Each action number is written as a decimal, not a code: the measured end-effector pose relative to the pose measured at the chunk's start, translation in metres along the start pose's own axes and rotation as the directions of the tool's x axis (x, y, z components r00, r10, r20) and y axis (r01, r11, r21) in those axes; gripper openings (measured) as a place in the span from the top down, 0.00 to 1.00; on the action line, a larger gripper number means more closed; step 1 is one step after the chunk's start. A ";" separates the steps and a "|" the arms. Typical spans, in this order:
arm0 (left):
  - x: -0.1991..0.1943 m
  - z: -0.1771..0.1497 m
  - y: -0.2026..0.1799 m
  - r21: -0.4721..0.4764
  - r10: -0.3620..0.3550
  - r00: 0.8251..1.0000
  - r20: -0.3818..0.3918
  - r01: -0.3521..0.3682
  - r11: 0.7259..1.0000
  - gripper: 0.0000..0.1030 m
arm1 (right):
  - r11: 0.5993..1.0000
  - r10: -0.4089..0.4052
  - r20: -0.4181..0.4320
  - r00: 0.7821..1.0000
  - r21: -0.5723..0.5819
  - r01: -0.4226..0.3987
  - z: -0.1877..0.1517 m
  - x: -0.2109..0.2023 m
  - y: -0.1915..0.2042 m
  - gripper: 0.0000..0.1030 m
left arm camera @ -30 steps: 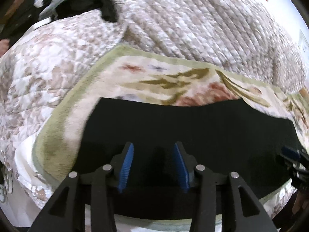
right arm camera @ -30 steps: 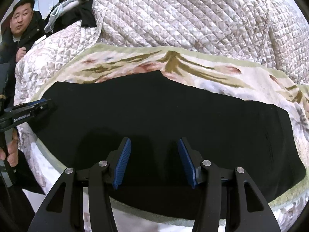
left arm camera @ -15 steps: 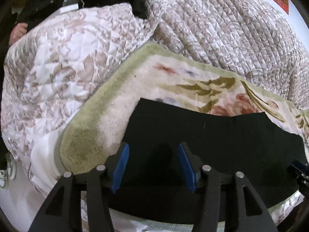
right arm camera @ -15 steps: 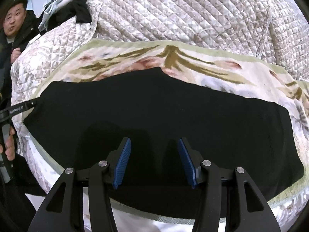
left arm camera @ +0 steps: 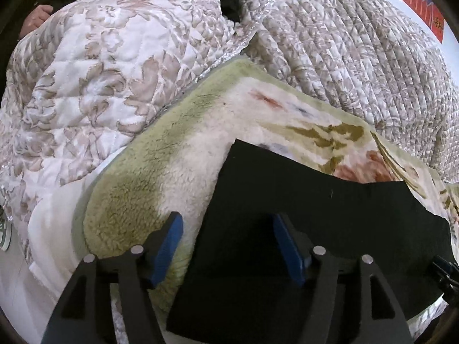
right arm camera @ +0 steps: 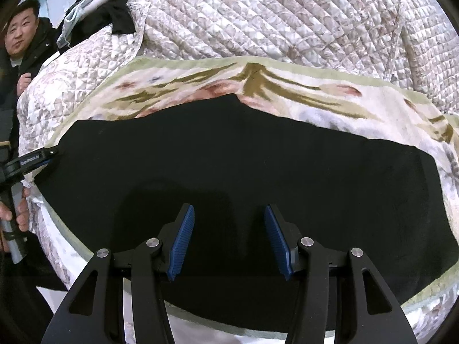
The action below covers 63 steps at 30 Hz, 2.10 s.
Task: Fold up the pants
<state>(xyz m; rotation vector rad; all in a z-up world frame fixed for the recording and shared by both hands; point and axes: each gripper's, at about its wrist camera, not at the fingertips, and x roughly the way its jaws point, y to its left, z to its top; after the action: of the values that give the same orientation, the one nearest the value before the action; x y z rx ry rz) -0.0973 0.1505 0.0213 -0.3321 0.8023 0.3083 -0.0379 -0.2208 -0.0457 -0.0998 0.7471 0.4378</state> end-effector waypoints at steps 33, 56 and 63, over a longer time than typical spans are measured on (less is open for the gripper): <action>-0.018 0.004 -0.038 0.067 -0.115 0.993 -0.009 0.116 0.991 0.92 | 0.999 0.022 0.027 0.999 0.025 -0.023 -0.002 0.000 -0.003 0.50; -0.031 0.001 -0.164 0.127 -0.432 0.892 -0.136 0.448 0.885 0.92 | 0.996 -0.018 0.024 1.000 0.083 0.016 0.000 -0.007 -0.022 0.50; -0.001 -0.029 -0.232 0.151 -0.463 0.840 -0.281 0.515 0.844 0.92 | 0.990 -0.037 0.027 0.999 0.138 0.033 -0.005 -0.011 -0.042 0.50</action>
<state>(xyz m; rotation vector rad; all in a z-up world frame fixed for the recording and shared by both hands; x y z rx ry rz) -0.0266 -0.0710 0.0433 -0.3568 0.9427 -0.3144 -0.0299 -0.2640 -0.0447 0.0231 0.7433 0.3522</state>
